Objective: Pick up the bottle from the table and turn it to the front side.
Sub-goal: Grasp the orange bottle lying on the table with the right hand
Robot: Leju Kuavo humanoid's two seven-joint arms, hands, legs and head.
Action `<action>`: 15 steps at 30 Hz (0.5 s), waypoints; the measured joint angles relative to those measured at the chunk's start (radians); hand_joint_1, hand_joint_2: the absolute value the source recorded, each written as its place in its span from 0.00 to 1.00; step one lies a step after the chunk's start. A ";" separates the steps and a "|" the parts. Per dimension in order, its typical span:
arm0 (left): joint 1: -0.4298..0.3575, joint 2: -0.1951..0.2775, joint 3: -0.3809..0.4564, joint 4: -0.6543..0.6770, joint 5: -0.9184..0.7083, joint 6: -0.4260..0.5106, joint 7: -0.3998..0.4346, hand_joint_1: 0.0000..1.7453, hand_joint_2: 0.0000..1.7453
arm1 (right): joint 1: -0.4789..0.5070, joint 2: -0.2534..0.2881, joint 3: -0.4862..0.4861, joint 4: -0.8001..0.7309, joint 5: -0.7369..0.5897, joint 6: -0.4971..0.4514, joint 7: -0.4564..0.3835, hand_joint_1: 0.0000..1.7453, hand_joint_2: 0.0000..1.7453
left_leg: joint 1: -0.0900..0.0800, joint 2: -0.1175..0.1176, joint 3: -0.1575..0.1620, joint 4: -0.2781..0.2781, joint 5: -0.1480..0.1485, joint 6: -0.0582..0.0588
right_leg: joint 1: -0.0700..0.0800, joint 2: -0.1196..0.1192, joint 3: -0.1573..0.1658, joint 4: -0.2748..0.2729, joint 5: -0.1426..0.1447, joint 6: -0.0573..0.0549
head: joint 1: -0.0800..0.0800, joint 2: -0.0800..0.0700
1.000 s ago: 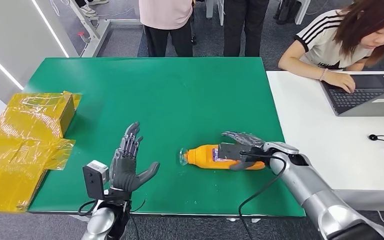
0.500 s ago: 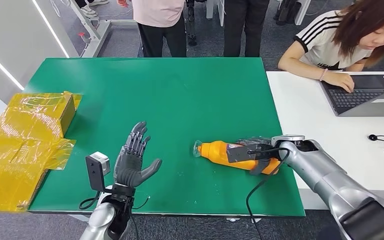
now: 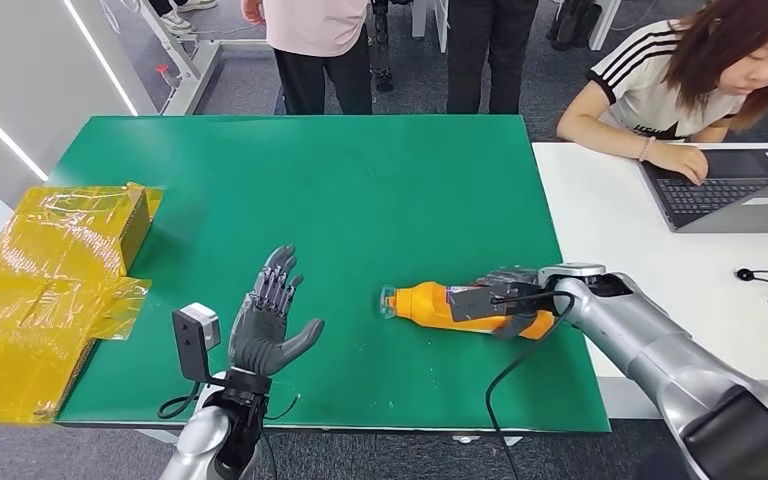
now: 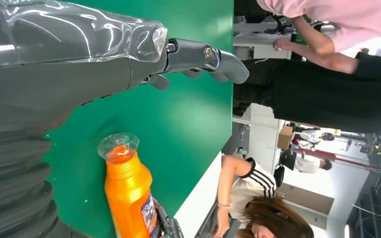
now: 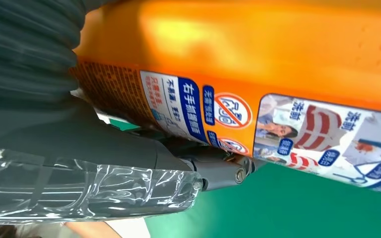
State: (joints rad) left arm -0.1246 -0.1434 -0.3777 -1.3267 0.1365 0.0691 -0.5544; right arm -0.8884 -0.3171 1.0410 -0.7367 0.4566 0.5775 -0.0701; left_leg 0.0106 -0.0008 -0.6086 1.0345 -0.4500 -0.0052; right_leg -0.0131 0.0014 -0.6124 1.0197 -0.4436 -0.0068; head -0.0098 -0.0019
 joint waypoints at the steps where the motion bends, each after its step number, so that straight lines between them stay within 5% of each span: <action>1: 0.001 0.000 0.000 0.000 0.000 0.000 0.001 0.00 1.00 | 0.002 -0.002 0.004 -0.004 -0.009 -0.010 0.002 1.00 1.00 | 0.000 0.000 0.000 0.000 0.000 0.000 | 0.000 0.000 0.000 0.000 0.000 0.000 | 0.000 0.000; 10: 0.022 0.000 0.004 0.000 -0.011 -0.008 0.004 0.00 1.00 | 0.039 -0.032 0.005 -0.071 -0.163 -0.090 -0.032 1.00 1.00 | 0.000 0.000 -0.001 0.000 0.000 0.000 | 0.000 0.000 -0.001 0.000 0.000 0.000 | 0.000 0.000; 15: 0.031 0.002 0.011 -0.001 -0.015 -0.008 -0.017 0.00 1.00 | 0.124 -0.038 -0.087 -0.108 -0.345 -0.192 -0.170 1.00 1.00 | 0.000 -0.002 -0.002 0.000 0.000 0.000 | 0.000 -0.001 -0.002 0.000 -0.001 0.000 | 0.000 0.000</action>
State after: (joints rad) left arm -0.0932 -0.1413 -0.3665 -1.3273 0.1214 0.0612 -0.5711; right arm -0.7645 -0.3547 0.9537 -0.8450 0.1112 0.3851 -0.2403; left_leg 0.0107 -0.0024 -0.6104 1.0342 -0.4502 -0.0053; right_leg -0.0129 0.0002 -0.6139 1.0198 -0.4443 -0.0063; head -0.0098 -0.0019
